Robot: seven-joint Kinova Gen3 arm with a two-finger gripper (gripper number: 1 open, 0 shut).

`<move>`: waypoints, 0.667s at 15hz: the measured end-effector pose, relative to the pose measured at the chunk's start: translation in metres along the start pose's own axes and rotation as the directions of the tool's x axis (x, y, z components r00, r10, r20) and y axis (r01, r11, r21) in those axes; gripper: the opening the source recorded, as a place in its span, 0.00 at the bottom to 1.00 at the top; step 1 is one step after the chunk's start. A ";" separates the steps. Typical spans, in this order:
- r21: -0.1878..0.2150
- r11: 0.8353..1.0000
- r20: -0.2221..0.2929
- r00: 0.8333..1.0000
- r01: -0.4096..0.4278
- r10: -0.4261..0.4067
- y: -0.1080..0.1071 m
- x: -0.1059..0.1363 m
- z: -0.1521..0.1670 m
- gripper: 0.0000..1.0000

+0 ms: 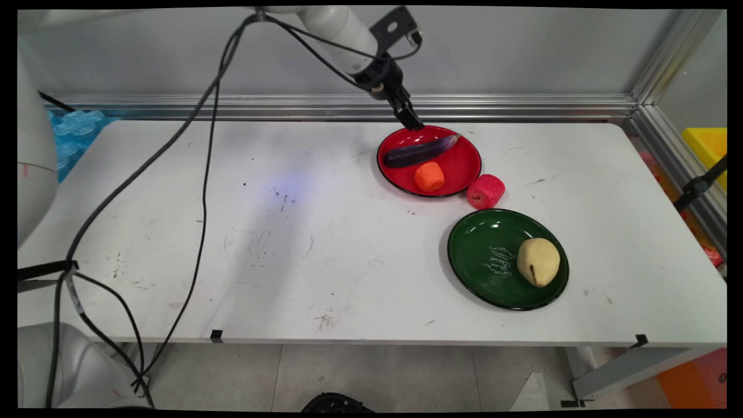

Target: Pick up the eggplant from the red plate

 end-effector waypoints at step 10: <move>-0.085 0.993 0.070 0.994 -0.083 0.089 -0.006 -0.009 0.066 1.00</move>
